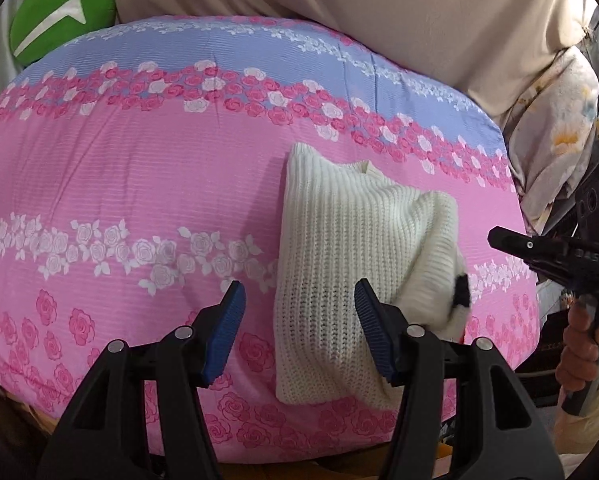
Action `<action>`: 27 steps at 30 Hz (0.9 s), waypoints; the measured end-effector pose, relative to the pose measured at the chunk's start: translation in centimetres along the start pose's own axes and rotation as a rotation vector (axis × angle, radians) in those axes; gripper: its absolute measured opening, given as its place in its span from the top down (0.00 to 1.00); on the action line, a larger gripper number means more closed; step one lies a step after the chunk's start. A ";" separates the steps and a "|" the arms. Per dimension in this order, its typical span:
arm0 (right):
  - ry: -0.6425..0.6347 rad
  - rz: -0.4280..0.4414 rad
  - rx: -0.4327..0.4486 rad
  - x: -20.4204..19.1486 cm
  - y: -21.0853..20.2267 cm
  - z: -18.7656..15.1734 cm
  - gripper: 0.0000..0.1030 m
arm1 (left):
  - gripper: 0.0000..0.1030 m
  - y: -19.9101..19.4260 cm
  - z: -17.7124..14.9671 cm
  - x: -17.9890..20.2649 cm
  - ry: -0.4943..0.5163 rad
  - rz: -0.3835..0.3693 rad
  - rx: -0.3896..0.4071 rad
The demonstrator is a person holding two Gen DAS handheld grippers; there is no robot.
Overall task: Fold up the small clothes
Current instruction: 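Release the folded sweater and pull both tools back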
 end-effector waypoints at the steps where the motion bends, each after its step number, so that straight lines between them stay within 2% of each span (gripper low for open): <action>1: 0.011 -0.121 -0.016 1.5 0.3 -0.5 0.90 | 0.47 0.2 0.0 0.0 0.006 0.001 -0.008; 2: 0.002 -0.171 -0.027 1.8 0.4 -1.0 0.90 | 0.47 0.3 0.1 0.1 0.012 0.004 -0.013; 3: -0.024 -0.171 -0.024 1.3 0.2 -1.5 0.90 | 0.47 0.3 0.2 0.0 0.016 0.008 -0.013; 5: -0.093 -0.110 -0.014 -1.3 -0.2 -3.1 0.84 | 0.44 0.2 0.4 -0.2 0.009 0.016 -0.013; 7: -0.172 -0.075 -0.023 -3.6 -0.3 -5.0 0.43 | 0.43 0.5 0.5 -0.6 -0.017 0.016 -0.019; 8: -0.213 -0.067 -0.027 -5.1 -0.1 -6.0 0.38 | 0.43 0.6 0.6 -0.8 -0.038 0.008 -0.026; 11: -0.257 -0.069 -0.109 -6.7 1.7 -8.6 0.36 | 0.43 0.5 0.7 -0.8 -0.062 -0.018 -0.026; 12: -0.261 -0.087 -0.134 -6.8 2.6 -9.2 0.36 | 0.43 0.3 0.7 -0.6 -0.051 -0.024 -0.022; 13: -0.263 -0.138 -0.157 -6.4 4.0 -9.7 0.48 | 0.43 0.2 0.7 -0.5 -0.030 -0.028 -0.024; 14: -0.247 -0.185 -0.169 -5.8 4.8 -9.9 0.71 | 0.43 0.2 0.5 -0.3 0.002 -0.034 -0.032; 15: -0.207 -0.197 -0.174 -5.2 5.1 -10.0 0.91 | 0.43 0.1 0.5 -0.1 0.032 -0.043 -0.039; 16: -0.159 -0.164 -0.120 -5.0 4.0 -9.7 0.91 | 0.43 0.1 0.4 0.0 0.062 -0.053 -0.046; 18: -0.075 -0.065 0.070 -5.6 -0.5 -9.0 0.91 | 0.43 -0.1 0.4 -0.1 0.114 -0.081 -0.057; 19: -0.040 -0.043 0.142 -5.3 -2.0 -9.0 0.92 | 0.43 -0.1 0.3 -0.1 0.133 -0.109 -0.060; 20: 0.018 -0.066 0.163 -3.7 -2.1 -9.5 0.92 | 0.43 0.2 0.1 -0.1 0.158 -0.138 -0.068; 21: 0.075 -0.118 0.128 -1.5 -0.7 -10.3 0.92 | 0.43 0.7 -0.2 0.0 0.178 -0.149 -0.081; 22: 0.125 -0.182 0.057 1.2 1.5 -11.4 0.91 | 0.43 1.4 -0.5 0.1 0.197 -0.145 -0.104; 23: 0.209 -0.230 -0.049 4.5 4.5 -13.0 0.91 | 0.44 2.0 -0.9 0.1 0.211 -0.138 -0.129; 24: 0.273 -0.223 -0.106 6.1 6.0 -14.1 0.91 | 0.44 2.2 -1.0 0.3 0.220 -0.144 -0.135; 25: 0.318 -0.196 -0.107 6.3 6.1 -14.6 0.90 | 0.43 2.1 -1.0 0.6 0.229 -0.143 -0.132; 27: 0.286 -0.176 -0.031 4.5 3.9 -13.6 0.83 | 0.43 1.3 -0.9 1.1 0.242 -0.130 -0.107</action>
Point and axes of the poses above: each gripper's, at about its wrist camera, not at the fingertips, and y roughly the way its jaws point, x to its right, z to its top, the point moved 7 cm from there along y, roughly the way its jaws point, and after that the axes turned 7 degrees about -x, right-handed, at the moved point
